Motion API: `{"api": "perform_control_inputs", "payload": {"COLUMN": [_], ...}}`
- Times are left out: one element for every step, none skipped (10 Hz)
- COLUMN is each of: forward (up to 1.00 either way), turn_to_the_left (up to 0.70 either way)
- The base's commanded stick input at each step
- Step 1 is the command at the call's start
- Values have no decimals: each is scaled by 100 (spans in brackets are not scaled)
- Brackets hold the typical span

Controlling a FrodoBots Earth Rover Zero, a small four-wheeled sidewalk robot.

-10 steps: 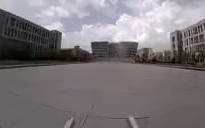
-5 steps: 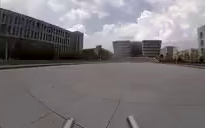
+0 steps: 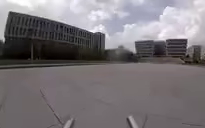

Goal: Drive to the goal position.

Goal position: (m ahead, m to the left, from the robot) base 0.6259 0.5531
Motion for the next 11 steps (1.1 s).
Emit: {"api": "perform_control_inputs", "payload": {"forward": [70, 70, 70, 70, 70, 70, 70, 70, 70, 70, 70], "turn_to_the_left": [35, 35, 35, 35, 35, 35, 35, 35, 35, 35, 35]}}
